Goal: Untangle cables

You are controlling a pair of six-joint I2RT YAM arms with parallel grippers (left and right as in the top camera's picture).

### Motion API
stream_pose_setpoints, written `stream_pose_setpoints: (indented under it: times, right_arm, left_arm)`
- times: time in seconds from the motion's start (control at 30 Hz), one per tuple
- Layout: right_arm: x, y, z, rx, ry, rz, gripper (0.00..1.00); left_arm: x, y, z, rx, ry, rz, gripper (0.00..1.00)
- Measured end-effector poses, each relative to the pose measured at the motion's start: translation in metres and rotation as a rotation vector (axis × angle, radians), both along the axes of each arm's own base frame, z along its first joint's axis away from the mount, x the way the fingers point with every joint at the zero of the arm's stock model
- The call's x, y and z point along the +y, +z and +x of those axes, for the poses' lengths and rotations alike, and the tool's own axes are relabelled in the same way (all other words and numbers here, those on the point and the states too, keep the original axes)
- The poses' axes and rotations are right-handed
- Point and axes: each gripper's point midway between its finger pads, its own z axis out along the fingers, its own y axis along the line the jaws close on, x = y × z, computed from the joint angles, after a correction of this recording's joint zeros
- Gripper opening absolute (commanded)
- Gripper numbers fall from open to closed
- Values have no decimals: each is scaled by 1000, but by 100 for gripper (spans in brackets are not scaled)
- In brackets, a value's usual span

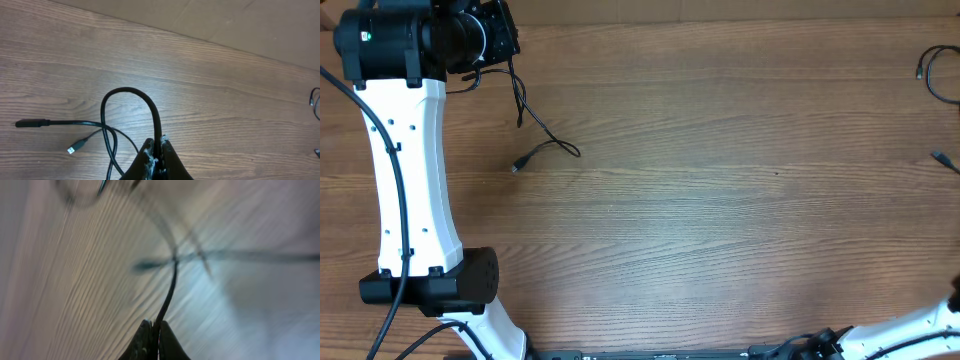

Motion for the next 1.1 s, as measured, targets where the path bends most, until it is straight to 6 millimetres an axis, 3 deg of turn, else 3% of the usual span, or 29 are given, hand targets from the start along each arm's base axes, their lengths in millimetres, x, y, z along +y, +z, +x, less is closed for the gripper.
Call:
stream_pose_setpoints:
  times: [0.13,0.23,0.3,0.33,0.37,0.4,0.43,0.57,0.73,0.83,0.87,0.9,0.97,1.07,1.1]
  right_arm:
    - [-57,15,-26,-65,-138,-118,4]
    - [-71,24,-18,-73,-148,-207,4]
    - [-68,23,-9,-52,-139,-232,4]
    - [-66,23,-2,-42,-133,-248,13]
    - [-63,24,6,-33,-123,-266,38]
    - [-59,23,13,-24,-114,-274,82]
    - [-54,22,21,-13,-100,-285,100]
    - [-37,20,41,17,-66,-303,100]
    - [-31,14,37,52,-63,-284,98]
    - [-22,13,42,19,-33,-239,84]
    - [-17,14,46,-4,-14,-222,73]
    - [-8,17,54,-43,19,-196,62]
    - [9,22,70,-101,76,-158,60]
    - [52,35,103,-172,211,-126,73]
    - [80,42,119,-191,289,-124,78]
  left_arm:
    - [1,-2,-2,11,-7,10,4]
    - [1,-3,-4,18,-9,13,4]
    - [1,-3,-4,18,-9,12,4]
    - [1,-3,-4,18,-9,12,4]
    - [1,-4,-4,19,-8,12,4]
    - [1,-4,-4,19,-8,12,4]
    - [1,-4,-4,19,-8,12,4]
    - [1,-4,-4,19,-8,12,4]
    - [1,-4,-5,22,-11,15,4]
    - [1,-4,-5,21,-14,17,4]
    - [1,-4,-5,21,-14,17,4]
    - [1,-4,-5,21,-14,17,4]
    - [1,-4,-5,21,-14,17,4]
    - [1,-4,-4,18,-14,17,4]
    - [1,-2,-3,10,-14,16,5]
